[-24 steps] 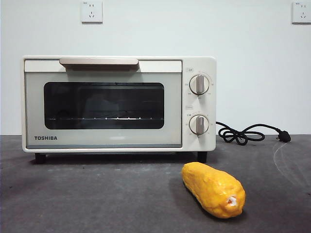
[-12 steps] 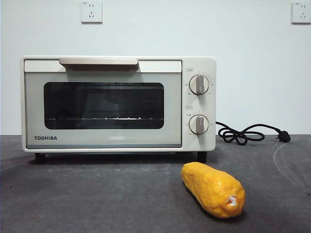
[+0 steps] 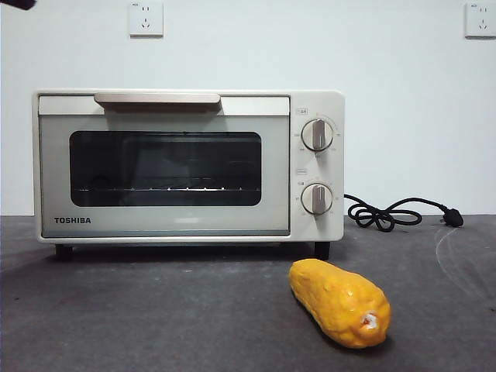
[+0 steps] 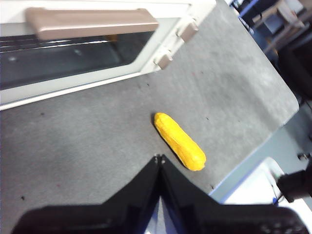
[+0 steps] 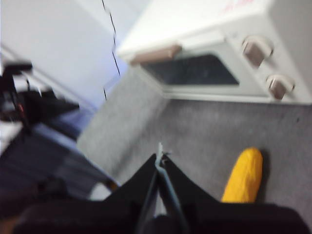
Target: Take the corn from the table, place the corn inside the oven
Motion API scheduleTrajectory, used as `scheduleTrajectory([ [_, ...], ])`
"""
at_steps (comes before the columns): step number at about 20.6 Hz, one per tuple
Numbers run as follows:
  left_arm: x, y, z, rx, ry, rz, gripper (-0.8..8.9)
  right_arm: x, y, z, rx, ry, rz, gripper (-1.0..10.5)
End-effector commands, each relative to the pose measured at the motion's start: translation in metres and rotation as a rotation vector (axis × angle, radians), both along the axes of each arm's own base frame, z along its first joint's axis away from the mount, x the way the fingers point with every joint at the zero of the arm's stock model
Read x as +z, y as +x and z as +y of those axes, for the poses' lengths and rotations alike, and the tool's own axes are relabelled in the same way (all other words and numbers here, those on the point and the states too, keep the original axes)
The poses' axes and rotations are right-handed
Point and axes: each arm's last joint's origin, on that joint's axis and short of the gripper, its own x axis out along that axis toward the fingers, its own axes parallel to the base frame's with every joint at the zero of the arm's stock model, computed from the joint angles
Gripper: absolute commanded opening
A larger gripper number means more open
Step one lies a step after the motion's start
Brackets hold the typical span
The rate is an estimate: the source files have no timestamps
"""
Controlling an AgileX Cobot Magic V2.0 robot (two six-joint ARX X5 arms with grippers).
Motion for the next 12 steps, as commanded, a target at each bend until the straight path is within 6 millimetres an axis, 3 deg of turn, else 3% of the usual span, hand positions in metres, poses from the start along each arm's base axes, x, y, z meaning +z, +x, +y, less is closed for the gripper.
scheduleTrajectory([
  [1, 0.003, 0.007, -0.007, -0.054, 0.02, -0.009, -0.05, 0.0, 0.008, 0.013, 0.047, -0.121, 0.013, 1.7],
  [3, 0.002, 0.012, -0.013, -0.065, 0.041, 0.002, -0.05, -0.004, 0.017, 0.031, 0.058, -0.218, 0.063, 2.6],
  [5, -0.001, 0.015, -0.017, -0.047, 0.087, 0.008, -0.05, -0.011, 0.027, 0.054, 0.071, -0.33, 0.092, 2.7],
  [8, -0.002, 0.015, -0.021, -0.066, 0.107, 0.006, -0.05, -0.028, 0.039, 0.089, 0.057, -0.524, 0.126, 5.1],
  [12, -0.002, 0.014, -0.021, -0.067, 0.108, 0.007, -0.05, -0.055, 0.054, 0.123, 0.067, -0.703, 0.172, 5.4],
])
